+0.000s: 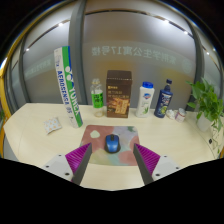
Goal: Arrange mouse
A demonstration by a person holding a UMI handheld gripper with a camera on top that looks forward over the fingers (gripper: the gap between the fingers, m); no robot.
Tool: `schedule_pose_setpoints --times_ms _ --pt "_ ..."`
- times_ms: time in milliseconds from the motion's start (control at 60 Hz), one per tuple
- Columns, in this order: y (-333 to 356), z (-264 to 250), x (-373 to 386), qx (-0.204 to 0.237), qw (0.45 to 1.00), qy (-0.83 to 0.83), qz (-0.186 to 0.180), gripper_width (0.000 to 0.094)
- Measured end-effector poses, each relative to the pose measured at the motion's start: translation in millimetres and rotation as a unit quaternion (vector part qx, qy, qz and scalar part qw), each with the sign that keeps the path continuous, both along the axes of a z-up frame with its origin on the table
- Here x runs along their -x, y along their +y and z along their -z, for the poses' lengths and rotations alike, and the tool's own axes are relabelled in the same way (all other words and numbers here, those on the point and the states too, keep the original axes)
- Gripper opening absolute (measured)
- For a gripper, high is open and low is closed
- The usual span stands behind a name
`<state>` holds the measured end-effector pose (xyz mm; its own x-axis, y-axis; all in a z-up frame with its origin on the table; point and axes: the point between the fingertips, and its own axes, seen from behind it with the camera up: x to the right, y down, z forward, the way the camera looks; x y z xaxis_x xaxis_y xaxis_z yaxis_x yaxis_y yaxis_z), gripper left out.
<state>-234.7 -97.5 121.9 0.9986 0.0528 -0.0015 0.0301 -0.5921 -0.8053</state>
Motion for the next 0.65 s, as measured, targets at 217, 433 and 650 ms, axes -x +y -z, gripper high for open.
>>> schedule_pose_setpoints --times_ms 217,433,650 --pt "-93 -50 6 -0.028 0.999 -0.017 0.032 0.0855" --pt "-157 -70 11 -0.034 0.998 -0.034 0.037 0.0853" --pt "-177 -77 19 -0.035 0.998 -0.045 0.027 0.0851"
